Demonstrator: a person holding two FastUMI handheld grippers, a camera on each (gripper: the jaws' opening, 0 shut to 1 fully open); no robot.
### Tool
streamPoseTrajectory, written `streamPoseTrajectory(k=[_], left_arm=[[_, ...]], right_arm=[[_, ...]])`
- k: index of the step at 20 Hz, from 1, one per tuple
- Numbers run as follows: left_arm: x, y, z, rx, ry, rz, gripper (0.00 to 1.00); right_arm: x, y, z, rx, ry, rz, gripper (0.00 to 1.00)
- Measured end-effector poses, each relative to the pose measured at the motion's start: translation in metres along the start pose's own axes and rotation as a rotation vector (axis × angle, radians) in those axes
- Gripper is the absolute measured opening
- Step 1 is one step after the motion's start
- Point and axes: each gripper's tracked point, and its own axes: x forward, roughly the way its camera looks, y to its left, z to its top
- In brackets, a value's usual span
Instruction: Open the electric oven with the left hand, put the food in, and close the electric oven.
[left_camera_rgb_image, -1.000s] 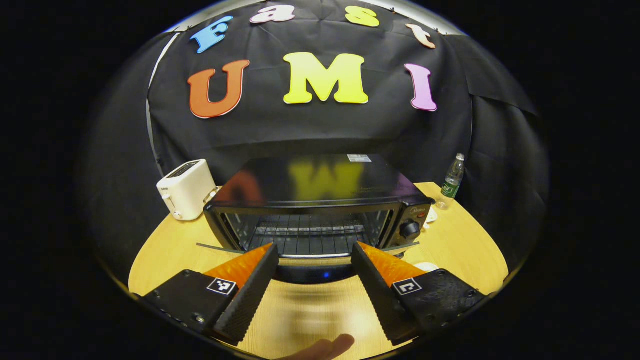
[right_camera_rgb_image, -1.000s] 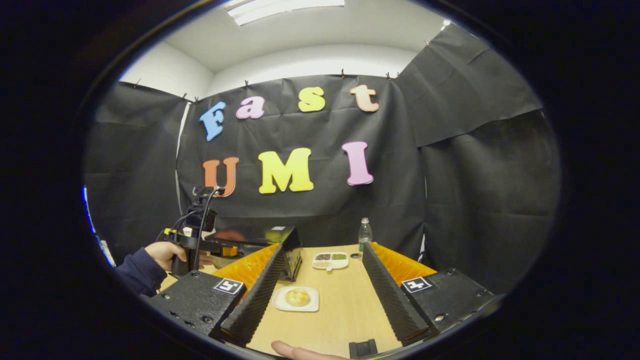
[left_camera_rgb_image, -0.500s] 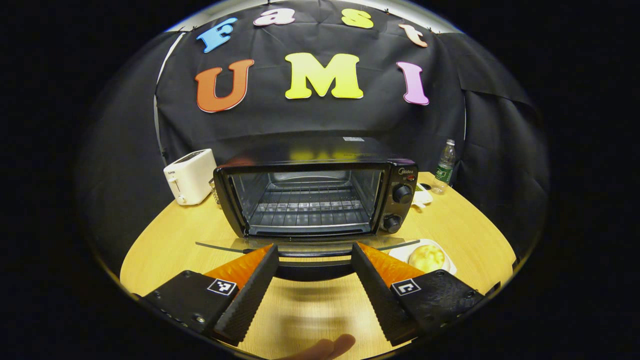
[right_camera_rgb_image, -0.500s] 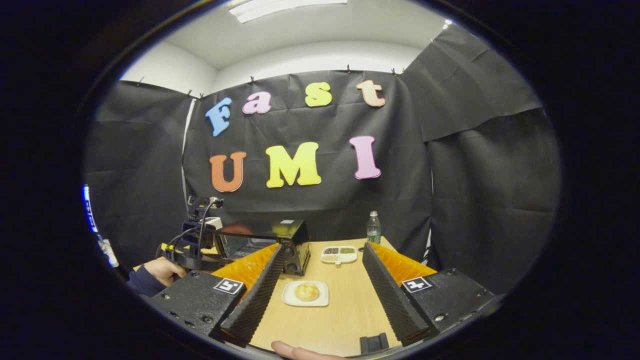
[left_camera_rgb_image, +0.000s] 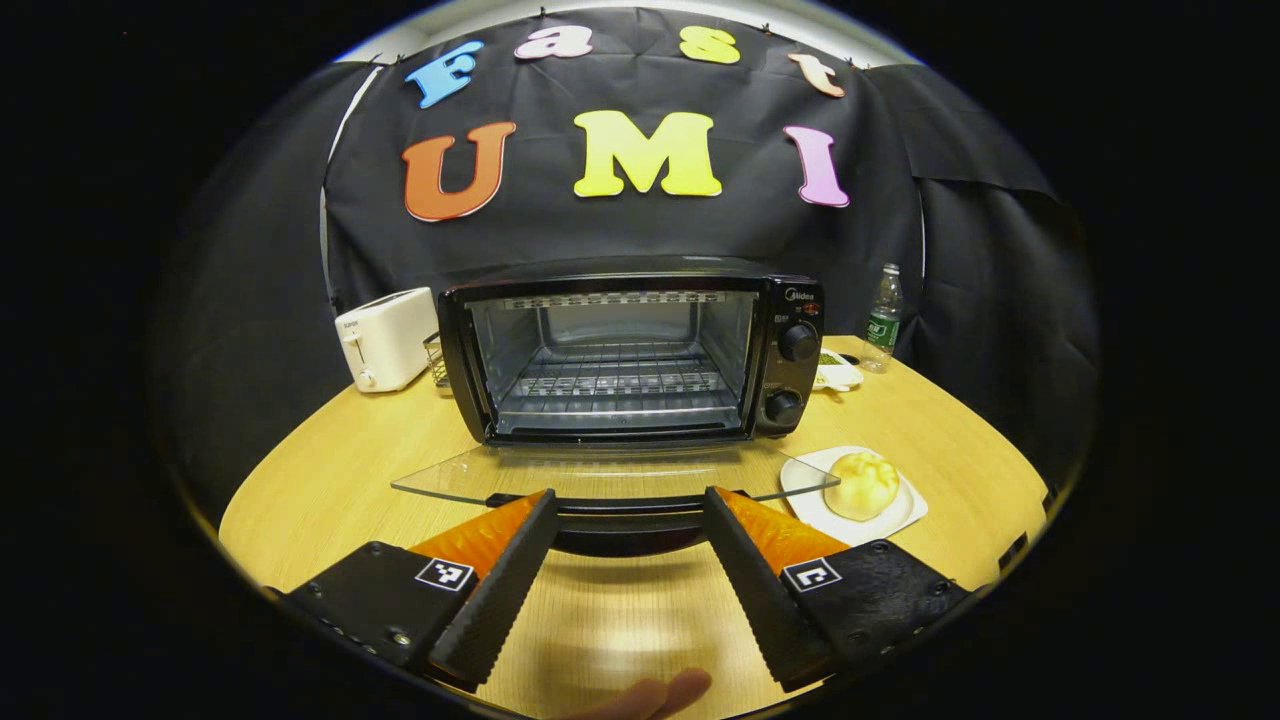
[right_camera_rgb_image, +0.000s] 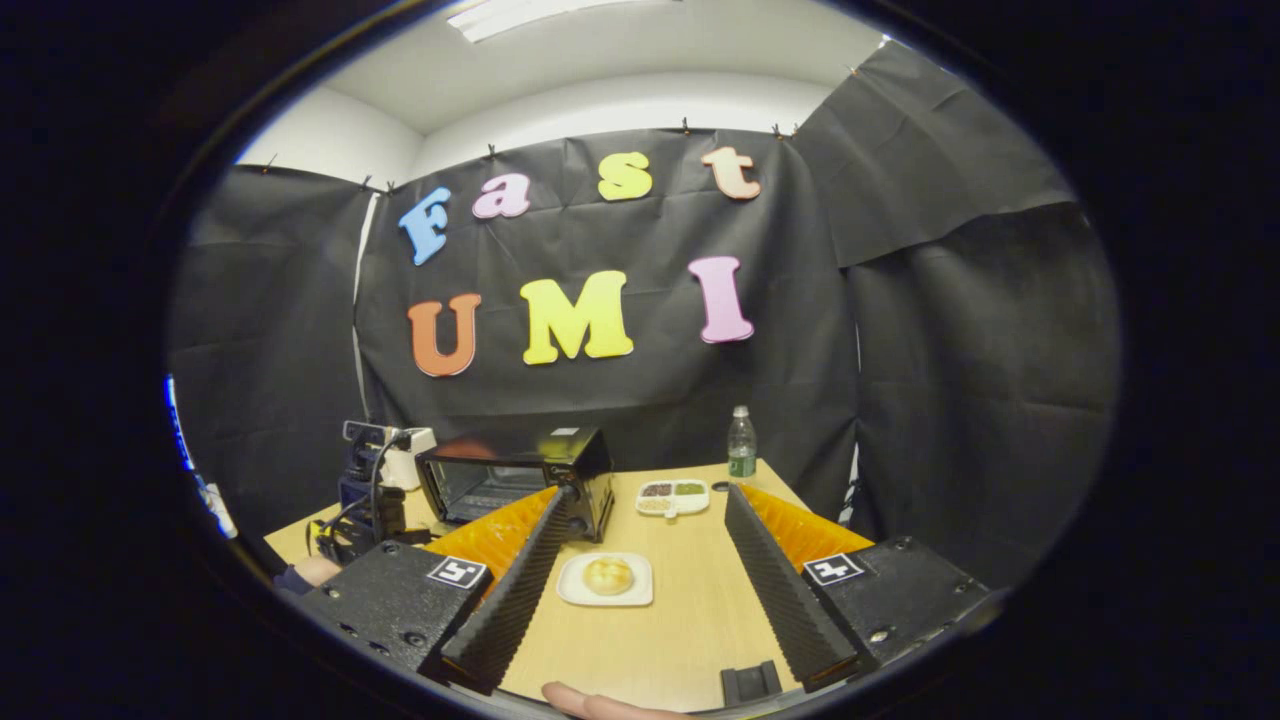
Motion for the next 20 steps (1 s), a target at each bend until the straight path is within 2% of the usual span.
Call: streamPoseTrajectory(k=[2, 3, 4, 5, 6, 9, 11, 15, 20], left_arm=[[0.002, 0.0, -0.012, -0.005, 0.022, 0.0, 0.97], [0.0, -0.001, -0.019, -0.007, 0.034, 0.001, 0.88], [-0.002, -0.001, -0.023, -0.012, 0.031, 0.0, 0.97], [-0.001, -0.001, -0.029, -0.027, 0.045, 0.0, 0.87], [0.001, -0.001, -0.035, -0.037, 0.055, -0.002, 0.95], [0.006, 0.0, -0.062, -0.053, 0.139, 0.0, 0.95], [0.002, -0.001, -0.045, -0.044, 0.078, 0.0, 0.95], [-0.003, 0.008, -0.043, -0.047, 0.069, 0.011, 0.95], [-0.049, 0.012, 0.009, -0.027, -0.059, -0.002, 0.95]], right_arm=[[0.004, -0.002, -0.006, 0.004, 0.016, -0.006, 0.96], [0.006, -0.003, -0.009, 0.009, 0.023, -0.009, 0.96], [0.007, -0.004, -0.012, 0.012, 0.028, -0.011, 0.96], [0.009, -0.004, -0.013, 0.013, 0.035, -0.013, 0.96], [0.011, -0.004, -0.016, 0.013, 0.04, -0.016, 0.96], [0.021, -0.003, -0.022, 0.011, 0.051, -0.024, 0.97], [0.03, 0.001, -0.03, 0.002, 0.07, -0.021, 0.97], [0.053, 0.009, -0.043, -0.013, 0.107, -0.011, 0.97], [0.082, 0.009, -0.048, -0.015, 0.121, -0.02, 0.97]])
